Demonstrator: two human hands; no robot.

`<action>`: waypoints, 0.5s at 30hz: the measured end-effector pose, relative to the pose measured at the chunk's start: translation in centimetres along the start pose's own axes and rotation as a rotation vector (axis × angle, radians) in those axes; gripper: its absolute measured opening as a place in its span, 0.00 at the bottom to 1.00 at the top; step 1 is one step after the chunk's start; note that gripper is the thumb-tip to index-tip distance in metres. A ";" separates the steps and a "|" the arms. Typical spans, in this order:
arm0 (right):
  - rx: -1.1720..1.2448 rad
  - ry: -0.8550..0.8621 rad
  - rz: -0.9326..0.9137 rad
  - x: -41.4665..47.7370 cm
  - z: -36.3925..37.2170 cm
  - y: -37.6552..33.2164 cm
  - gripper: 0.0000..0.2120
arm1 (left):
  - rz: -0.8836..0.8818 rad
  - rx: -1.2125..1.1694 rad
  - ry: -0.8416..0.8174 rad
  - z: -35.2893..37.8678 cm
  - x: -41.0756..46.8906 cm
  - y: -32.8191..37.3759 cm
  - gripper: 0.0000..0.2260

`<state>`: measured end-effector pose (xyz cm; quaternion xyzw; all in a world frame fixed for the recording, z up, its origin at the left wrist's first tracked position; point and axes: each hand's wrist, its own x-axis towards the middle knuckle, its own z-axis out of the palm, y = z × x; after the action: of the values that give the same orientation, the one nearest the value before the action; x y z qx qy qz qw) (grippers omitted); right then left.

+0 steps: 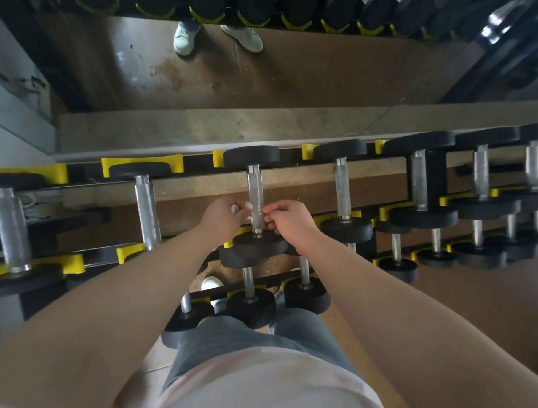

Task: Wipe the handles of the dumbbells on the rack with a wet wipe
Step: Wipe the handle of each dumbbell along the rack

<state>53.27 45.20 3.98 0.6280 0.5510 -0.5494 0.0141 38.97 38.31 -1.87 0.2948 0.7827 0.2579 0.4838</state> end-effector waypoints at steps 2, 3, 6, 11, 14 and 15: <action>-0.009 0.020 0.005 -0.1 0.3 0.2 0.12 | -0.005 0.218 -0.098 0.5 -1.0 -0.8 0.07; -0.010 0.029 0.008 -0.2 0.4 0.2 0.12 | -0.013 0.244 -0.122 0.6 -1.5 -1.0 0.06; -0.011 0.022 0.008 -0.3 0.3 0.2 0.11 | -0.077 0.000 -0.067 0.4 -1.4 -0.4 0.09; -0.024 -0.003 -0.005 -0.3 -0.1 -0.1 0.12 | -0.154 -0.395 0.124 -0.3 1.7 2.2 0.08; -0.011 -0.019 -0.003 -0.2 -0.3 0.0 0.12 | -0.162 -0.400 0.111 -0.2 2.1 1.9 0.07; -0.010 -0.024 -0.003 -0.1 -0.4 0.1 0.11 | -0.139 -0.342 0.056 -0.2 2.0 1.2 0.07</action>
<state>53.67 45.32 4.18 0.6204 0.5547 -0.5539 0.0230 38.32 40.58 -2.19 0.1463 0.7592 0.3611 0.5214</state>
